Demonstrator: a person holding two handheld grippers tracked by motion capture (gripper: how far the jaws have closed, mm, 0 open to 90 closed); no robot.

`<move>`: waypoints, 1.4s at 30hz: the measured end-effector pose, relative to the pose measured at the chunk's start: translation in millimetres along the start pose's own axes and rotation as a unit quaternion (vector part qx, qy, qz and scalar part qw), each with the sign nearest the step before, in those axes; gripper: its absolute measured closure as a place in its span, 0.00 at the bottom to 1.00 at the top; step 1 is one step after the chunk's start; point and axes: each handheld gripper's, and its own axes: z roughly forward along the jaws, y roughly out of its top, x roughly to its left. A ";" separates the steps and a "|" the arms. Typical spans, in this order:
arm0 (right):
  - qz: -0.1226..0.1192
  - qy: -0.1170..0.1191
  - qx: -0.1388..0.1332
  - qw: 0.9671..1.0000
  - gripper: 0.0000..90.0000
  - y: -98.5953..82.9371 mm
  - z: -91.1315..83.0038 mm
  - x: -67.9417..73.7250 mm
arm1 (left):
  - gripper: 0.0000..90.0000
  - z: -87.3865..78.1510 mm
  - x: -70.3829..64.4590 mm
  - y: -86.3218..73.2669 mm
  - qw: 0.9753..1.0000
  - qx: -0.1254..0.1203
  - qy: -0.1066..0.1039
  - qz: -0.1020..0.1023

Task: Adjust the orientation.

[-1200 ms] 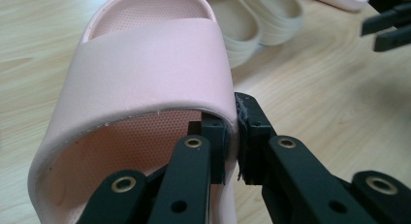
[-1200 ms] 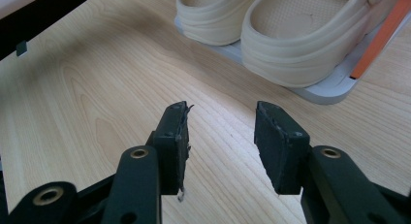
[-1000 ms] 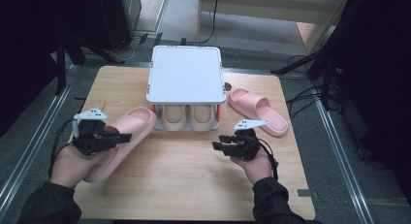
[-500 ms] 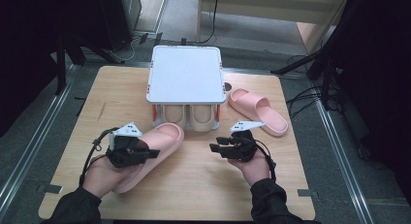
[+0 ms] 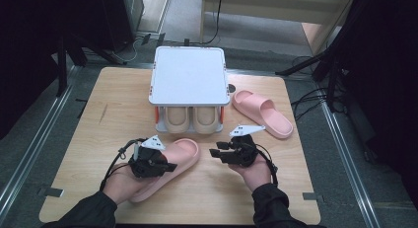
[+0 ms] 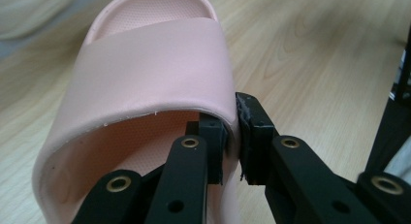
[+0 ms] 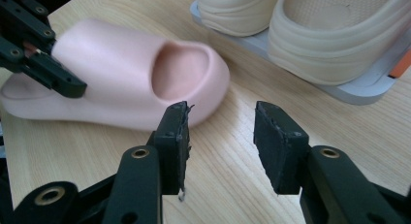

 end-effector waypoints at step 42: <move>-0.023 0.041 0.051 0.998 0.92 -8.9 61.4 42.4 | 0.96 -14.1 60.9 -23.0 0.997 0.041 0.026 -0.057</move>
